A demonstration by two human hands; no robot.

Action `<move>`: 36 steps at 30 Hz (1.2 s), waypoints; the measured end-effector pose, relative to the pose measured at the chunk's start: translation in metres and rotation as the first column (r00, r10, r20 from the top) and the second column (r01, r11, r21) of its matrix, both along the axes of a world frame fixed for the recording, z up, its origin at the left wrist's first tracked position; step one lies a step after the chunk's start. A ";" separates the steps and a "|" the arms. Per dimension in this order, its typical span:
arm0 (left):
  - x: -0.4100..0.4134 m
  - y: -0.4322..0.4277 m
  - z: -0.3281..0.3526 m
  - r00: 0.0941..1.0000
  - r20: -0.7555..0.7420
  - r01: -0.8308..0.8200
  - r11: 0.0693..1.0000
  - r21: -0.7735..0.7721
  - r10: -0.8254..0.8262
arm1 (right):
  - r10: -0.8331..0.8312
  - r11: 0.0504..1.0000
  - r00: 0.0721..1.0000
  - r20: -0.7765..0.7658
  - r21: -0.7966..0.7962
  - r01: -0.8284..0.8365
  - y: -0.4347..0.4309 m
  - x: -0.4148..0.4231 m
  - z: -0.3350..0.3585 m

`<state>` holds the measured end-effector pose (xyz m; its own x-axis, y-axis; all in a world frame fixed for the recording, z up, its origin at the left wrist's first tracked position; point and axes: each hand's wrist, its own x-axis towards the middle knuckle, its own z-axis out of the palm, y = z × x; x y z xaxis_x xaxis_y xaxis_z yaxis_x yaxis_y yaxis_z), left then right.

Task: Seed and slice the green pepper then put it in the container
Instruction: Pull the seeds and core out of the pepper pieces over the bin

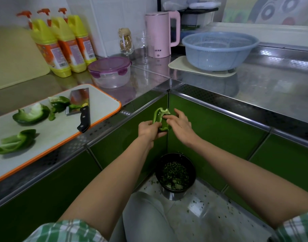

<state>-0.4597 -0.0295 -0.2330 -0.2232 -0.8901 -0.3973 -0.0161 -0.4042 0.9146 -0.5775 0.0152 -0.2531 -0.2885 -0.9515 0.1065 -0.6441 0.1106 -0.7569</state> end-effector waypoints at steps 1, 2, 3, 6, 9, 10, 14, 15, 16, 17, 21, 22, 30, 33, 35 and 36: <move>-0.001 0.000 0.001 1.000 -0.020 -0.001 1.000 0.014 0.002 | 0.011 1.000 1.000 -0.001 0.010 -0.011 0.001 0.000 0.000; -0.001 0.000 0.001 1.000 -0.030 0.000 1.000 0.027 0.001 | 0.011 1.000 1.000 0.023 0.003 -0.011 0.002 0.000 0.000; -0.001 0.001 0.001 0.999 -0.035 0.001 0.999 0.036 0.000 | 0.001 1.000 0.998 0.056 -0.022 0.000 0.002 0.000 0.001; -0.003 0.001 0.001 0.999 -0.047 0.004 0.999 0.039 -0.002 | -0.009 1.000 0.999 0.033 -0.025 0.010 0.002 0.000 0.003; -0.003 0.001 0.001 0.999 -0.053 0.002 0.999 0.040 0.000 | 0.008 1.000 0.999 0.044 0.000 -0.008 0.001 0.000 0.004; -0.003 0.001 0.002 0.998 -0.058 -0.001 0.999 0.039 0.003 | 0.000 1.000 0.997 0.076 -0.020 0.002 0.001 0.000 0.004; -0.005 0.002 0.005 0.995 -0.099 0.002 0.999 0.046 0.002 | -0.007 0.999 0.999 0.052 0.036 0.006 0.001 0.002 0.005; -0.005 0.002 0.005 0.994 -0.108 0.003 0.999 0.050 0.002 | 0.004 0.999 0.999 0.053 0.043 -0.007 0.001 0.002 0.005; -0.005 0.001 0.006 0.994 -0.112 0.003 0.999 0.054 0.003 | 0.006 1.000 0.997 0.076 0.026 -0.008 0.001 0.002 0.005; -0.005 0.001 0.006 0.994 -0.112 0.000 0.998 0.058 0.006 | -0.004 1.000 0.994 0.108 -0.001 0.005 0.001 0.001 0.005; -0.004 0.000 0.005 0.991 -0.136 -0.008 0.997 0.071 0.017 | -0.023 0.999 0.996 0.090 0.032 0.021 -0.002 -0.002 0.006; -0.004 -0.001 0.005 0.990 -0.137 -0.006 0.997 0.074 0.016 | -0.009 0.998 0.997 0.077 0.057 0.005 -0.003 -0.001 0.005; -0.003 -0.001 0.004 0.989 -0.148 0.012 0.997 0.075 -0.001 | -0.031 0.999 0.994 0.101 0.022 0.028 -0.004 -0.001 0.009; -0.002 -0.002 0.005 0.987 -0.159 0.003 0.998 0.068 0.008 | 0.013 0.999 0.997 0.079 0.048 -0.017 -0.002 0.001 0.007; 0.000 -0.004 0.004 0.987 -0.158 0.002 0.998 0.070 0.009 | -0.009 1.000 0.992 0.127 0.016 0.007 -0.001 0.000 0.007; 0.001 -0.004 0.004 0.988 -0.157 0.004 0.998 0.071 0.007 | -0.028 1.000 0.989 0.144 -0.002 0.028 -0.001 -0.001 0.008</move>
<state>-0.4590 -0.0331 -0.2293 -0.2861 -0.8616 -0.4192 0.1258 -0.4675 0.8750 -0.5789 0.0143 -0.2449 -0.3277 -0.9425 0.0654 -0.5252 0.1242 -0.8418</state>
